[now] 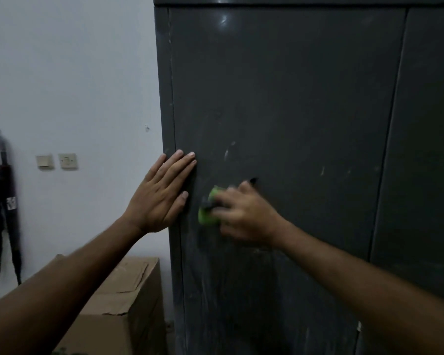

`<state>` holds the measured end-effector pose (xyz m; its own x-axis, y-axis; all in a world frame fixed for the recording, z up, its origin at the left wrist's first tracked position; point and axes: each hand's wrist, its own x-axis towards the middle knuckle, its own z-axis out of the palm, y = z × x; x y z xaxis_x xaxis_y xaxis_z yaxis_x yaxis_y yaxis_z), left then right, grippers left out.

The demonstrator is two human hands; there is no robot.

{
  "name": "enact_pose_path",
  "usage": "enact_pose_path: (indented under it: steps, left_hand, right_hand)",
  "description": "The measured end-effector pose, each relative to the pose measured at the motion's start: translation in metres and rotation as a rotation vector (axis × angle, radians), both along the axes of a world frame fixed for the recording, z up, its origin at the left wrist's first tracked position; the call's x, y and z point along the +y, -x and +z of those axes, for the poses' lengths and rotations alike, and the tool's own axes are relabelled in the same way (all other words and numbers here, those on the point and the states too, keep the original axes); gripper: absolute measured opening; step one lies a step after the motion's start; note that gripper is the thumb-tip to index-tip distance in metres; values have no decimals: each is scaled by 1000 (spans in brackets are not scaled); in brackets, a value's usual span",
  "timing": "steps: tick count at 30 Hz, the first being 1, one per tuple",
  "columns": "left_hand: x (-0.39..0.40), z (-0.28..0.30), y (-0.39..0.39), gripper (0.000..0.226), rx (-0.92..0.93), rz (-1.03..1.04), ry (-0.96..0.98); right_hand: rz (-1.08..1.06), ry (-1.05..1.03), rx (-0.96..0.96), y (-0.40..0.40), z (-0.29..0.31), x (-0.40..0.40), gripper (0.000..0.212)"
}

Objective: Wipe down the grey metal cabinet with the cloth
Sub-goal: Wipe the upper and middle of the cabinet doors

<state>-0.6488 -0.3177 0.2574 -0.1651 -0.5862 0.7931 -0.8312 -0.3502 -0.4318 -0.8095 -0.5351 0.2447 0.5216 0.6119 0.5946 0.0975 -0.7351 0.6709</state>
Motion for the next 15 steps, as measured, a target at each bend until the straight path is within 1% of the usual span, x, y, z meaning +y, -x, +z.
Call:
enact_pose_path:
  steps: [2, 3, 4, 7, 8, 9, 10, 11, 13, 15]
  left_hand:
    - [-1, -1, 4, 65, 31, -3, 1]
    - [-1, -2, 6, 64, 39, -6, 2]
    - [0, -2, 7, 64, 43, -11, -3]
    - [5, 1, 10, 63, 70, -32, -29]
    - [7, 1, 12, 62, 84, -39, -31]
    - [9, 1, 15, 61, 100, -44, -29]
    - [10, -1, 20, 60, 119, -49, -25]
    - [11, -3, 25, 58, 141, -59, -23]
    - [13, -7, 37, 54, 198, -109, -39]
    - [14, -12, 50, 55, 267, -187, -99]
  right_hand:
    - [-9, -362, -230, -9, 6, 12, 36]
    - [-11, -435, -281, -14, 0, 21, 38]
    - [-15, -412, -250, -17, -11, 30, 38]
    - [-25, -48, 101, -12, -40, 31, 34]
    - [-32, -6, 188, -7, -42, 26, 35]
    - [-28, -40, 244, -3, -41, 23, 37]
    - [-13, -138, 282, 0, -39, 23, 38]
    - [12, -279, 323, 5, -35, 24, 39]
    - [100, -604, 439, 20, -26, 30, 40]
    - [215, -918, 555, 33, -19, 31, 37]
